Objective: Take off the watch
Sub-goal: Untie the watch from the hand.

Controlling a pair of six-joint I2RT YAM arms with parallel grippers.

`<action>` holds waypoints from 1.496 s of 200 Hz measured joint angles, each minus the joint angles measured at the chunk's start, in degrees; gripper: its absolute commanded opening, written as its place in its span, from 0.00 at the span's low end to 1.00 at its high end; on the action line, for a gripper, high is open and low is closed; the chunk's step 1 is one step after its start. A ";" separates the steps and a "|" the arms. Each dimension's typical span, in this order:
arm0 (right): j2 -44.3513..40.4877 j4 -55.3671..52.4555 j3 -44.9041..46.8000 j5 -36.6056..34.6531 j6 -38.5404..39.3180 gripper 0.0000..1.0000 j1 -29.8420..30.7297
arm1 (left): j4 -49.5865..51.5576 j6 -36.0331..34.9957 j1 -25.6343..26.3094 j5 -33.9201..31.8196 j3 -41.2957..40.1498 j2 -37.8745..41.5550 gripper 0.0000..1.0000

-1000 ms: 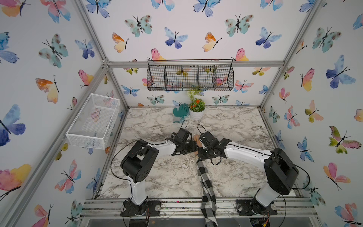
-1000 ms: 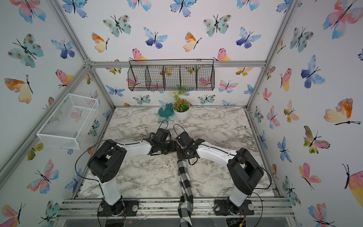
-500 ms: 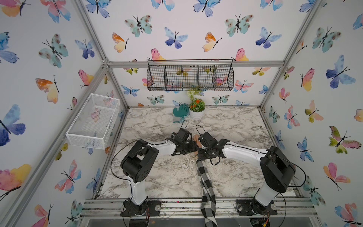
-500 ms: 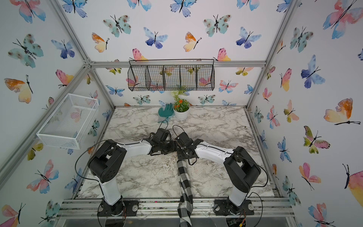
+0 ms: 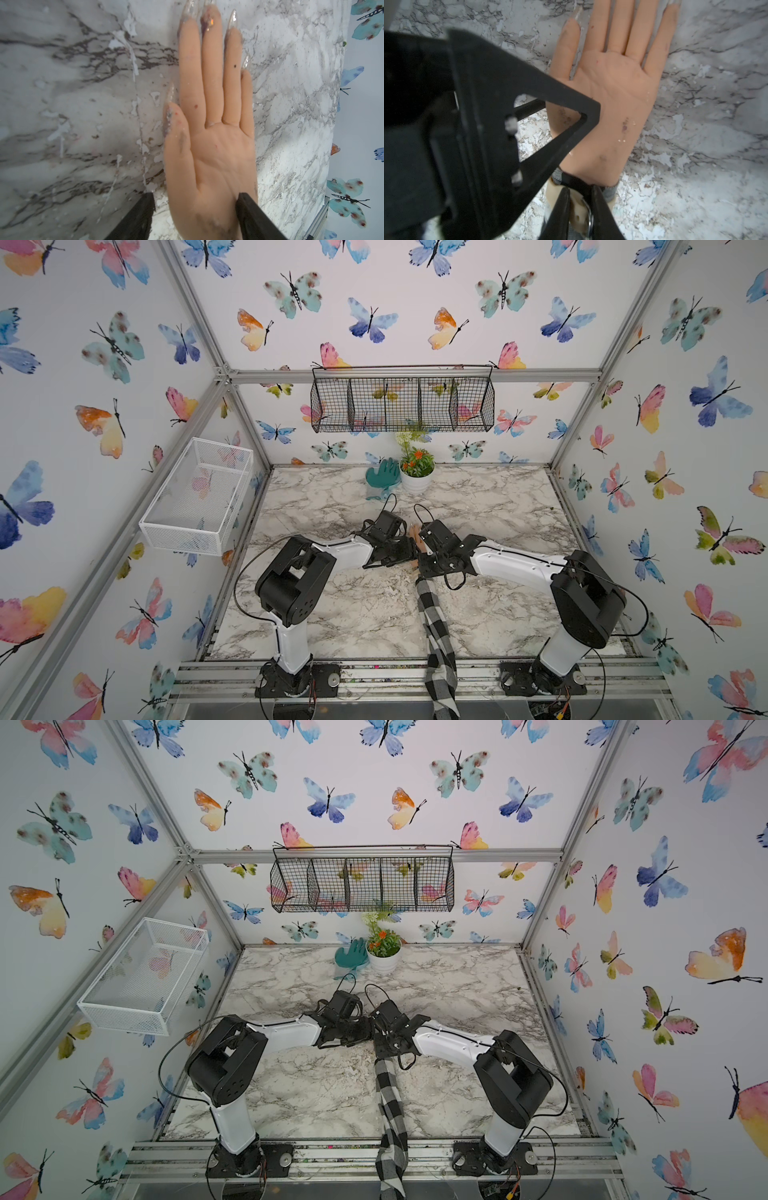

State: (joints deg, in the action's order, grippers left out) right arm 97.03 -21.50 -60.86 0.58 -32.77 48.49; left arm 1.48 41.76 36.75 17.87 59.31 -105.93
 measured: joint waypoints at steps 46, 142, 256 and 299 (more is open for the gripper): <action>-1.81 5.68 3.80 1.03 -1.88 0.16 0.00 | 0.92 -1.84 -1.14 -0.42 -3.02 3.61 0.66; -3.96 14.82 9.49 3.21 -5.81 0.10 -0.26 | 0.96 -3.39 0.57 1.70 -11.56 10.60 0.67; -5.14 19.06 12.87 4.68 -8.39 0.09 -1.22 | -4.28 -2.12 2.05 1.88 -15.82 14.73 0.67; -5.14 19.71 13.25 4.87 -8.83 0.08 -1.31 | -5.51 -2.12 2.97 2.43 -14.97 14.67 0.67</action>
State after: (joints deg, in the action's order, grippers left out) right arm 91.90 -1.78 -47.62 5.45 -41.60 47.18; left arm -4.03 39.64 39.72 20.29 44.34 -91.26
